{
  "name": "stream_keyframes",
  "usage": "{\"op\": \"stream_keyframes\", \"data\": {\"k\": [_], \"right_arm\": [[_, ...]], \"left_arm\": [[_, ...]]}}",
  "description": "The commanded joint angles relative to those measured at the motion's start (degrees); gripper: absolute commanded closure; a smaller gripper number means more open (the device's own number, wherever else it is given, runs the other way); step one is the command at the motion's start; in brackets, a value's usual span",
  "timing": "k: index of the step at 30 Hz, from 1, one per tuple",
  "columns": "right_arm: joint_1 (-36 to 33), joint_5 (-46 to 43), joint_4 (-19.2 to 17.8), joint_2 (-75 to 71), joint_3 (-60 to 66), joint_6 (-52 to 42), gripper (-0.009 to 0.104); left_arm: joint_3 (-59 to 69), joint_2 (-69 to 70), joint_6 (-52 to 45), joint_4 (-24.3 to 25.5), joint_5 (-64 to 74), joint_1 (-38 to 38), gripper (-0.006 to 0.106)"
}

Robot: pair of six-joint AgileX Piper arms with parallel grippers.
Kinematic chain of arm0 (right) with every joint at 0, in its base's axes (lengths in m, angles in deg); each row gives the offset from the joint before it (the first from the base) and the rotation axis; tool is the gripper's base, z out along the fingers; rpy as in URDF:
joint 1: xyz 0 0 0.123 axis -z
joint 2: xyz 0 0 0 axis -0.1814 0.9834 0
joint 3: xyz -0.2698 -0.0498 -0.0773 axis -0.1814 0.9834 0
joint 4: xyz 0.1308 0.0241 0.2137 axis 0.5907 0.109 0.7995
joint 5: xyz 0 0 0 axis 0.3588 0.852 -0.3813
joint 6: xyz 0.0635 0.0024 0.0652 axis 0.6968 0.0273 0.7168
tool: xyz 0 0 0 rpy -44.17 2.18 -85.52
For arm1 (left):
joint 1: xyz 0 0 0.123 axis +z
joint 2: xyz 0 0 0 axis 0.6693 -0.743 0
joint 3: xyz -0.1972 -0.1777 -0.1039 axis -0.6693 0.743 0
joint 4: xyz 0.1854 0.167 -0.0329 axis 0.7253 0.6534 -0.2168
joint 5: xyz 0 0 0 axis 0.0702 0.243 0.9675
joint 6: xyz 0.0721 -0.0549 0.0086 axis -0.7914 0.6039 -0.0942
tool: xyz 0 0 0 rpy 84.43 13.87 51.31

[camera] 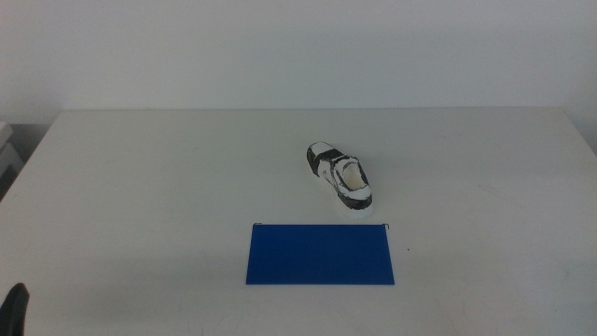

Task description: Use one arm to grab the shoe from the table and place it on the mat.

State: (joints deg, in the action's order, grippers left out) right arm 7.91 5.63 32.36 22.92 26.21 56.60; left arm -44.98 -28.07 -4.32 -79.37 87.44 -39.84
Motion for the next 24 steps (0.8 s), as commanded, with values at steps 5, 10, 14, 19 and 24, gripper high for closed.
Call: {"op": "stream_keyframes", "data": {"k": [5, 10, 14, 19, 24], "right_arm": [[-0.01, -3.9, 1.25, 1.89, -4.95, -0.36, 0.026], [-0.01, -3.96, 0.9, 9.1, -10.7, -0.36, 0.026], [-0.01, -4.01, -0.13, 16.86, -14.48, -0.36, 0.026], [-0.06, -4.35, -0.13, 27.61, -19.96, -0.36, 0.026], [-1.24, -4.42, -0.13, 37.74, -26.74, -0.43, 0.026]], "left_arm": [[0.29, 0.4, 0.34, -0.49, -4.65, -0.27, 0.007], [0.29, 0.4, 0.34, -0.49, -4.65, -0.27, 0.007], [0.29, 0.4, 0.34, -0.49, -4.65, -0.27, 0.007], [0.29, 0.4, 0.34, -0.49, -4.65, -0.27, 0.007], [0.29, 0.4, 0.34, -0.49, -4.65, -0.27, 0.007]]}}
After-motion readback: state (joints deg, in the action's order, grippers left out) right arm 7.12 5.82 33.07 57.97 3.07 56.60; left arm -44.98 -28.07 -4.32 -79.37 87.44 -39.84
